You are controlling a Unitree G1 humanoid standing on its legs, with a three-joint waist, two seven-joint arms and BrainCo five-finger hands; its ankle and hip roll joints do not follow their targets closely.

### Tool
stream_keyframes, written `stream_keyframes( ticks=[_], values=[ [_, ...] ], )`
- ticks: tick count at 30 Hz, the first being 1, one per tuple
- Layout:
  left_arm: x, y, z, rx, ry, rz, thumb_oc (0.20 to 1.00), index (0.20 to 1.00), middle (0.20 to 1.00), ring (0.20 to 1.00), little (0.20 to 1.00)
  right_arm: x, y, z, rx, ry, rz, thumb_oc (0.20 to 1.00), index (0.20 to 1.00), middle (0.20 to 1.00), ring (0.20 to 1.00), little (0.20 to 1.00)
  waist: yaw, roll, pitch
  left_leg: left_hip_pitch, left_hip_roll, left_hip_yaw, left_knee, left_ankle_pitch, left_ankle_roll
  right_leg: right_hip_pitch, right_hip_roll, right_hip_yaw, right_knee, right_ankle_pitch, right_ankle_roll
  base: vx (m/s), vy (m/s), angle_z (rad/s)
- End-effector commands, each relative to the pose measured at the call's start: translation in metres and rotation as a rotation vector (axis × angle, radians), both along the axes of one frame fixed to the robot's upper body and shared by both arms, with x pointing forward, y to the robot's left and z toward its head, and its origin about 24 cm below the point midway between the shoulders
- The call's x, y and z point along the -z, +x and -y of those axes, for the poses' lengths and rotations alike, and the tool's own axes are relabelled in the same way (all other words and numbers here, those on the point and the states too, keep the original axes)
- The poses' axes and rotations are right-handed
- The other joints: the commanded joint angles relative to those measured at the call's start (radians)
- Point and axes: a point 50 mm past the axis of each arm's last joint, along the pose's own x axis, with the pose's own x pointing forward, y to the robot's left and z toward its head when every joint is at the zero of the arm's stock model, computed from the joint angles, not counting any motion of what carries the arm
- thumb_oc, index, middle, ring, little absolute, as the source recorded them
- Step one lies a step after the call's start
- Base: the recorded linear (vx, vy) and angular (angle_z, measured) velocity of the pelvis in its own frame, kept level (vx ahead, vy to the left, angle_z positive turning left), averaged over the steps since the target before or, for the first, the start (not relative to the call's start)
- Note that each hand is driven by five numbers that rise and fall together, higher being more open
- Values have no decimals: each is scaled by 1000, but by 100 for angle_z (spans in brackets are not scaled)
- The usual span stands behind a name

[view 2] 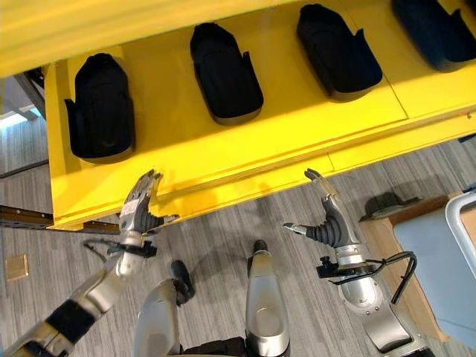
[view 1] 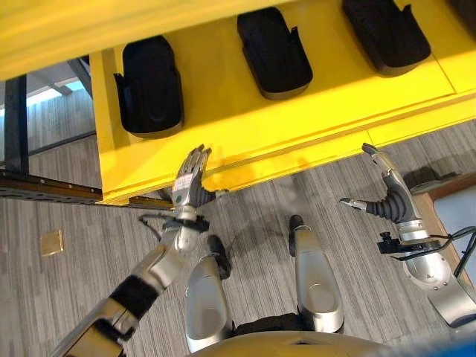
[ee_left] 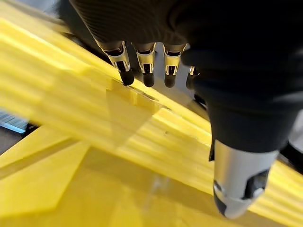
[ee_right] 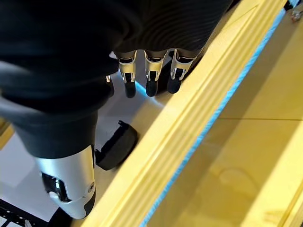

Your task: Move parts from the plastic box to the shelf.

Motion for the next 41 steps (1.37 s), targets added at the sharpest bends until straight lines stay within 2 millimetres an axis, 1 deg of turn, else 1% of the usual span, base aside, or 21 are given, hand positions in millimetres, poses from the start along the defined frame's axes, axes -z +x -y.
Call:
stream_keyframes(
  ticks=[1,5,6,7,10,11,12,15,16,17,18,19,22,23,24,25,28,30,34,36,41],
  values=[
    [-25,-2,-6,71,21,194,1000,1000,1000,1000,1000,-20,-1,-1,-23,69,151,1000,1000,1000,1000,1000,5,-26,-93,-9,-81,28,115,-129,109,72,54,-87,-28,-56,-32,-76,-52,3],
    [-24,-13,-3,117,-9,217,1000,1000,1000,1000,1000,-20,-1,0,-8,80,167,1000,1000,1000,1000,1000,24,-21,-119,25,-89,11,23,-86,86,122,54,-99,-140,-15,-23,-58,-37,5],
    [-24,-18,-3,139,-36,221,1000,1000,1000,1000,1000,-20,0,1,-2,102,166,1000,1000,1000,1000,1000,35,-18,-142,55,-90,2,-42,-58,74,160,54,-107,-211,8,-16,-45,-61,14],
    [-22,-24,0,195,-92,186,1000,1000,1000,1000,1000,-16,2,3,-9,173,113,1000,1000,1000,1000,1000,47,-16,-175,101,-86,-12,-133,-17,55,218,50,-118,-308,45,-2,-57,-64,15],
    [-20,-29,7,278,-126,153,1000,1000,1000,1000,1000,-9,6,4,-17,302,26,1000,1000,1000,1000,1000,58,-13,-210,143,-77,-11,-208,18,39,268,42,-128,-394,86,11,-45,-40,8],
    [-15,-32,11,327,-255,67,1000,1000,1000,1000,1000,1,11,4,-33,426,-69,1000,1000,1000,1000,1000,65,-11,-242,175,-64,0,-257,42,24,301,32,-143,-458,122,23,-57,-34,6],
    [-15,-32,11,330,-265,61,1000,1000,1000,1000,1000,2,12,4,-35,435,-75,1000,1000,1000,1000,1000,65,-12,-244,176,-64,1,-263,49,24,302,32,-144,-466,130,23,-48,-30,4],
    [-9,-35,16,407,-466,-59,1000,1000,1000,1000,1000,20,17,0,-66,608,-205,1000,1000,1000,1000,1000,74,-6,-279,214,-49,19,-312,70,12,335,19,-163,-531,170,36,-21,-8,0],
    [-9,-35,16,417,-495,-65,1000,1000,1000,1000,1000,21,17,-1,-71,621,-214,1000,1000,1000,1000,1000,74,-6,-281,219,-48,21,-319,73,11,339,19,-164,-537,174,36,0,0,0],
    [-3,-37,14,429,-668,-148,1000,1000,1000,1000,1000,33,19,-3,-77,689,-275,1000,1000,1000,1000,1000,80,-3,-292,244,-39,28,-345,81,4,362,19,-172,-558,183,42,-25,-13,-8],
    [7,-37,12,409,-767,-222,1000,1000,1000,1000,1000,43,19,-5,-80,737,-330,1000,1000,1000,1000,1000,83,-1,-302,258,-35,31,-365,89,2,371,20,-177,-564,185,42,-38,-23,-10],
    [17,-40,6,350,-895,-248,1000,1000,1000,1000,1000,60,17,-9,-106,847,-426,1000,1000,1000,1000,1000,89,-2,-323,274,-29,36,-387,100,0,382,20,-185,-569,189,42,-34,-31,-5],
    [37,-51,5,364,-1017,-383,1000,1000,1000,1000,1000,83,10,-11,-106,935,-518,1000,1000,1000,1000,1000,98,-9,-346,285,-24,41,-392,97,0,392,24,-196,-570,185,39,-21,-28,7],
    [44,-56,6,376,-1053,-407,1000,1000,1000,1000,1000,92,7,-9,-75,955,-539,1000,1000,1000,1000,1000,100,-12,-352,290,-25,44,-392,94,2,394,25,-197,-570,185,39,-27,-23,5],
    [54,-65,2,369,-1057,-435,1000,1000,1000,1000,1000,105,3,-2,-24,970,-560,1000,1000,1000,1000,1000,104,-17,-362,296,-25,47,-392,87,4,396,23,-199,-570,185,40,0,0,0],
    [61,-71,-3,350,-1079,-463,1000,1000,1000,1000,1000,113,-1,4,20,965,-576,1000,1000,1000,1000,1000,106,-19,-368,300,-27,48,-392,83,6,399,24,-200,-570,186,41,0,0,0],
    [75,-79,-11,316,-1101,-529,1000,1000,1000,1000,1000,127,-7,10,77,970,-627,1000,1000,1000,1000,1000,109,-22,-377,307,-29,49,-392,76,11,406,24,-201,-570,186,41,0,0,0],
    [84,-86,-19,278,-1104,-567,1000,1000,1000,1000,1000,134,-13,15,118,944,-654,1000,1000,1000,1000,1000,110,-24,-378,313,-31,46,-392,72,14,413,28,-201,-570,182,38,0,0,0],
    [92,-94,-28,213,-1113,-589,1000,1000,1000,1000,1000,141,-17,19,163,908,-686,1000,1000,1000,1000,1000,114,-22,-379,319,-32,50,-392,68,14,419,26,-207,-570,179,39,0,0,0],
    [98,-105,-40,156,-1150,-593,1000,1000,1000,1000,1000,146,-22,26,202,919,-706,1000,1000,1000,1000,1000,122,-23,-380,325,-33,51,-392,63,16,423,23,-218,-570,177,42,0,0,0],
    [101,-116,-53,65,-1160,-571,1000,1000,1000,1000,1000,149,-31,35,226,917,-730,1000,1000,1000,1000,1000,128,-23,-380,326,-34,49,-392,61,18,423,20,-227,-570,177,45,0,0,0]
  ],
)
